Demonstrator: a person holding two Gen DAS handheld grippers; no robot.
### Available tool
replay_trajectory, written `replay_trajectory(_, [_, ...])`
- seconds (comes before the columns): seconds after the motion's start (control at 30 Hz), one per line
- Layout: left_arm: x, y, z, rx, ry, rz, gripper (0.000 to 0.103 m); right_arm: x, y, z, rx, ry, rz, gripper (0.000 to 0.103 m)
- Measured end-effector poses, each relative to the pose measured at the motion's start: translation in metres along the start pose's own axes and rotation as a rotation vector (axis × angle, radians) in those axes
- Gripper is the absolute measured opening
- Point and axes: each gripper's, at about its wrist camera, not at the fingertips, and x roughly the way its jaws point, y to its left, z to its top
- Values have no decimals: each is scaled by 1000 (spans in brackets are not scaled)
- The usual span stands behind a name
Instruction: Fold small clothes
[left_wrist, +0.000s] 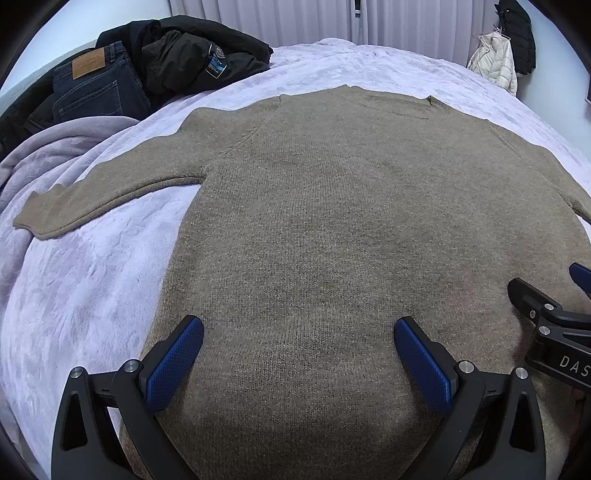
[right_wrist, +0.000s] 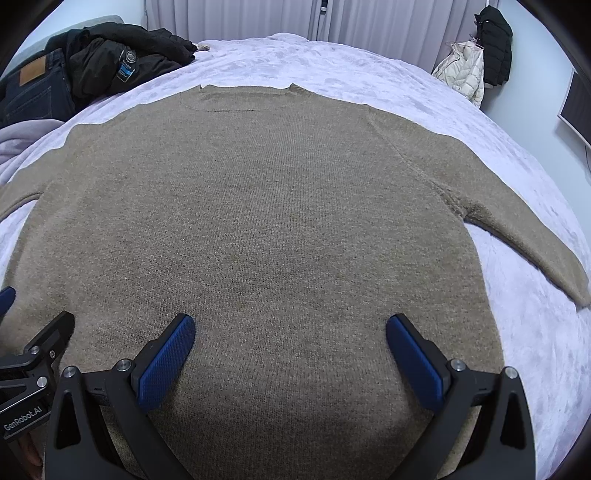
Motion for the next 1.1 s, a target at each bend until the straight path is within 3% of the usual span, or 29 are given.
replay_trajectory(0.47, [-1,-4,-3,6,-10,29,103,-2,3,-1,-4,-14,-8,103])
replay_trajectory(0.67, [-16,-10,8,6,31,66,103,-7,-2,4,-17,17,24,103])
replay_trajectory(0.8, [-39,-21,19,21,-9,45,103,-20,-13,9,-25,29,61,103])
replay_trajectory(1.1, [-77,-62,44,94,-86,13,103,-68,-63,23,32,-82,49,103])
